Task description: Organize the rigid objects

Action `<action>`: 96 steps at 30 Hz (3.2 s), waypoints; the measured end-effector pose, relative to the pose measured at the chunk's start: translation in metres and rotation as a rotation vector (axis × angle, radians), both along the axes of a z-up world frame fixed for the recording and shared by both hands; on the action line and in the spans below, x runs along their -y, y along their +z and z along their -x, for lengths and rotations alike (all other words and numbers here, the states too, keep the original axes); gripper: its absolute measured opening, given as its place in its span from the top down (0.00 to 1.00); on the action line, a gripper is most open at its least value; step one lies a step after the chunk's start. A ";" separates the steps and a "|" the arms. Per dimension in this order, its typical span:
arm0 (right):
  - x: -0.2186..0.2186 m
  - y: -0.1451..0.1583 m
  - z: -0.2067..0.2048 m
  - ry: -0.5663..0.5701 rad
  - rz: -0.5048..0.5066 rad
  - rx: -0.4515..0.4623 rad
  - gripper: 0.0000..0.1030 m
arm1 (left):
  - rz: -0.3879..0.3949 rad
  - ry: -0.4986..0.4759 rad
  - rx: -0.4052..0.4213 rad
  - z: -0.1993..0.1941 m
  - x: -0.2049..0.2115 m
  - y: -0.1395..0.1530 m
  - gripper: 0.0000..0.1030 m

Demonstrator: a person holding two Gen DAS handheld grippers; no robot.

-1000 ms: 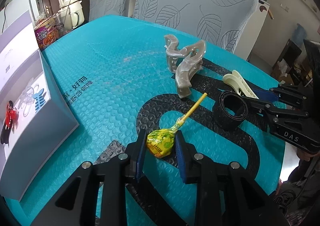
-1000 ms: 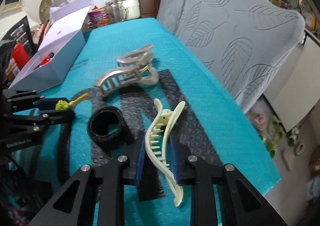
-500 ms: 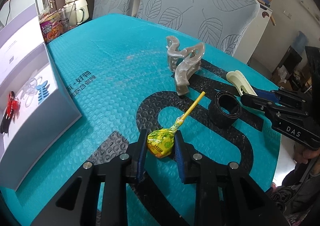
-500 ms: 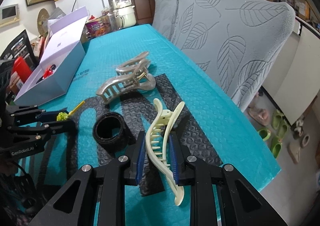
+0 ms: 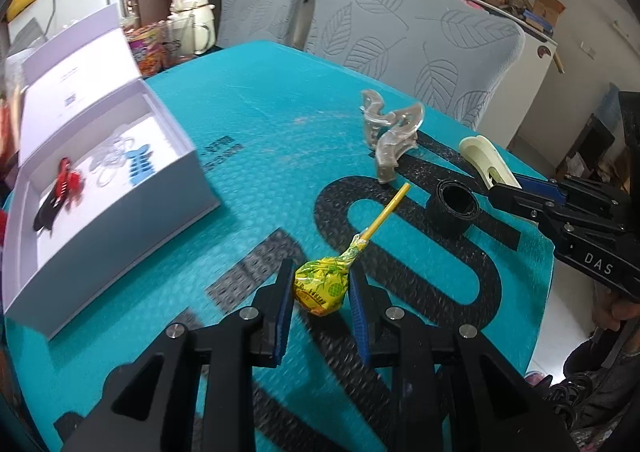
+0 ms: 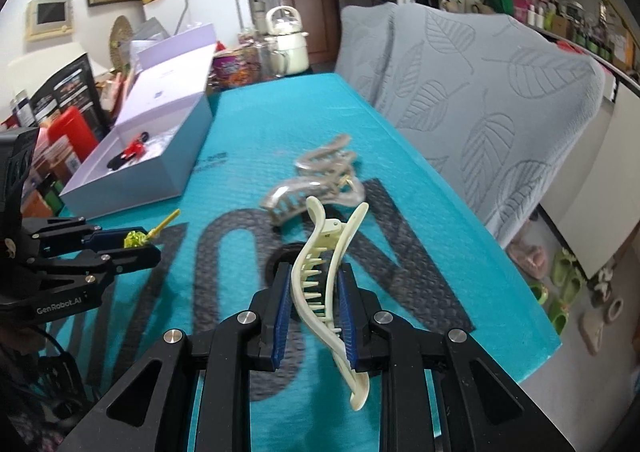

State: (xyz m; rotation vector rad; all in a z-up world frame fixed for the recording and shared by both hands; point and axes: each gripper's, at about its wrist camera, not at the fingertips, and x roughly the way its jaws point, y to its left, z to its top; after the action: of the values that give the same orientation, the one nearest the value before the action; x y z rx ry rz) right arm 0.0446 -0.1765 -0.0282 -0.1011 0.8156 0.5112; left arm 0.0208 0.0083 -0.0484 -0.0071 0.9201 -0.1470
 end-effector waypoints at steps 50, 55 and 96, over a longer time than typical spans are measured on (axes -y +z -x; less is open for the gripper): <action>-0.201 0.018 0.070 0.539 -0.072 -0.005 0.78 | -0.016 0.371 0.127 0.096 -0.147 0.044 0.75; -0.211 0.026 0.064 0.546 -0.065 0.016 0.79 | -0.018 0.358 0.149 0.085 -0.154 0.053 0.75; -0.274 0.077 -0.040 0.535 -0.060 0.147 0.79 | -0.003 0.321 0.267 -0.016 -0.214 0.089 0.75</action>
State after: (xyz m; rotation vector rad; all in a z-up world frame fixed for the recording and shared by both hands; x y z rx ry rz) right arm 0.0849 0.0975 0.0487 -0.3025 0.6243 1.0191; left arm 0.0369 0.2225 0.0410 -0.1289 0.6417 0.1491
